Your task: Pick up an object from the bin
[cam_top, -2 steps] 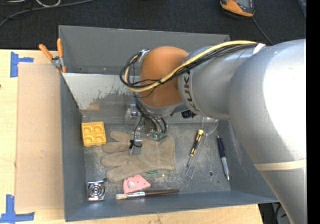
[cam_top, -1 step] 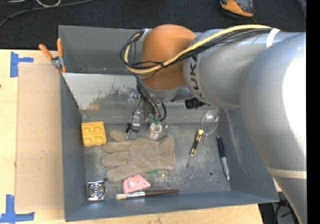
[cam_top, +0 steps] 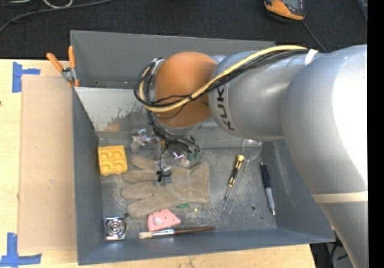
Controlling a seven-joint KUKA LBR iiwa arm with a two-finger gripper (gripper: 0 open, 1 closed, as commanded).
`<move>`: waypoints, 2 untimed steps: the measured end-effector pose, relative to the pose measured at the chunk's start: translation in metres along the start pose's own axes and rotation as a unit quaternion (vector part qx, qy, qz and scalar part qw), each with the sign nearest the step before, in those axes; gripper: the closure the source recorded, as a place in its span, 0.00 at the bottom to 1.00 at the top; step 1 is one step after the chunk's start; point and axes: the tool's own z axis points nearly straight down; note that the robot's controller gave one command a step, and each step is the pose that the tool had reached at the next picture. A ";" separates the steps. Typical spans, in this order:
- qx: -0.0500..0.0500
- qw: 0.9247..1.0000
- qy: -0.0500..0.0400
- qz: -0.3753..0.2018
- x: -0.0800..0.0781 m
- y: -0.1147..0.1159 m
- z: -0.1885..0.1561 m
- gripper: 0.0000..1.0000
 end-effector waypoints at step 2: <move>0.000 0.999 -0.004 -0.047 -0.004 -0.014 0.027 1.00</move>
Offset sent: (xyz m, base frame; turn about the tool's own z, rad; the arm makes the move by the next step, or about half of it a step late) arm 0.0091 -0.0113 -0.0283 -0.0942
